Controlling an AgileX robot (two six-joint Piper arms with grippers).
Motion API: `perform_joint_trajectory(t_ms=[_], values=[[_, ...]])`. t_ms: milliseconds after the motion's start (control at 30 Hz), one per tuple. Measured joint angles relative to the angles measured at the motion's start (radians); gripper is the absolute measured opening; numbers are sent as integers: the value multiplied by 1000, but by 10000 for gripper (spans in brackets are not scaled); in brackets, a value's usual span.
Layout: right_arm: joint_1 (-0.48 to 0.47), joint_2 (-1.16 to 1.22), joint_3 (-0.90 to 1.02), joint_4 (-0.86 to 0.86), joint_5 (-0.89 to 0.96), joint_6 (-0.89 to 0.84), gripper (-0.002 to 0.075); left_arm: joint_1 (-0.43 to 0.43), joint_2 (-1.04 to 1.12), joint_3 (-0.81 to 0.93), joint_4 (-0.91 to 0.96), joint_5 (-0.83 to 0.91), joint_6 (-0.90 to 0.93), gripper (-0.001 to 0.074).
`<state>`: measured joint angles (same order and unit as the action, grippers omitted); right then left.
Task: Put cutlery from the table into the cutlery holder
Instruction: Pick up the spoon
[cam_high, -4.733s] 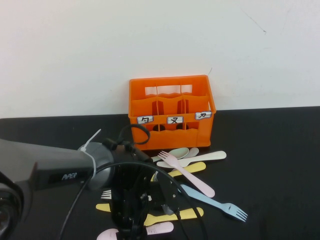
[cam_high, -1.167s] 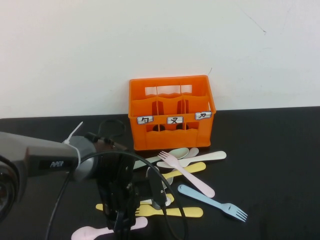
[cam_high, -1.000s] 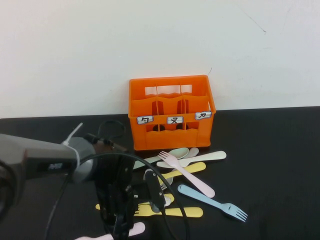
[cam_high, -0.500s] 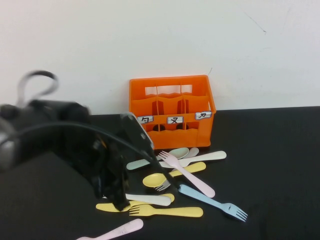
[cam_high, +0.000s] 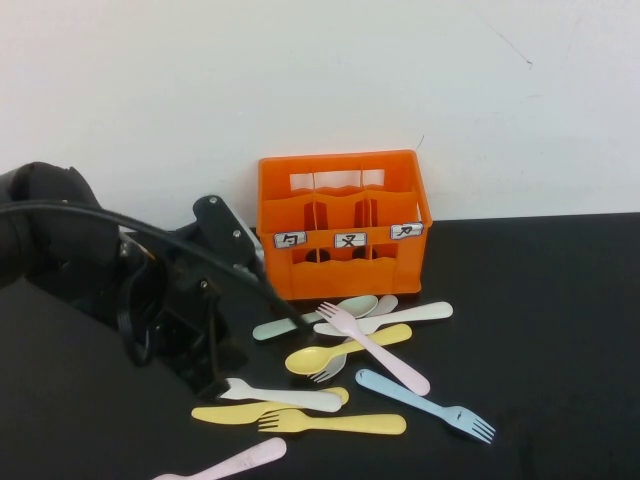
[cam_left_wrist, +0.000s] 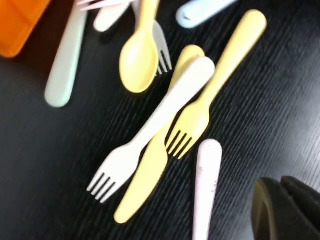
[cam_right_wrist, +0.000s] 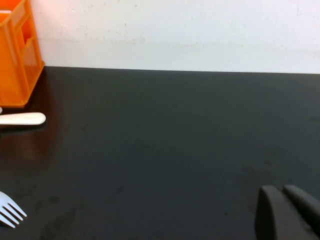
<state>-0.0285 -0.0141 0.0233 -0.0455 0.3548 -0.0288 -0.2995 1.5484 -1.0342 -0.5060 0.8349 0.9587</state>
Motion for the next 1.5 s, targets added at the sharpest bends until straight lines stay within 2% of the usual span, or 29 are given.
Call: perform_joint_trajectory(t_ms=[267, 500, 600, 833, 933, 1500], values=[[0, 0, 0, 0, 0, 0, -3, 0, 0, 0, 63, 2, 136, 0], [0, 0, 0, 0, 0, 0, -3, 0, 17, 0, 65, -8, 138, 8], [0, 0, 0, 0, 0, 0, -3, 0, 52, 0, 73, 16, 132, 63], [0, 0, 0, 0, 0, 0, -3, 0, 101, 0, 136, 16, 128, 248], [0, 0, 0, 0, 0, 0, -3, 0, 111, 0, 142, 4, 128, 286], [0, 0, 0, 0, 0, 0, -3, 0, 188, 0, 163, -3, 130, 305]])
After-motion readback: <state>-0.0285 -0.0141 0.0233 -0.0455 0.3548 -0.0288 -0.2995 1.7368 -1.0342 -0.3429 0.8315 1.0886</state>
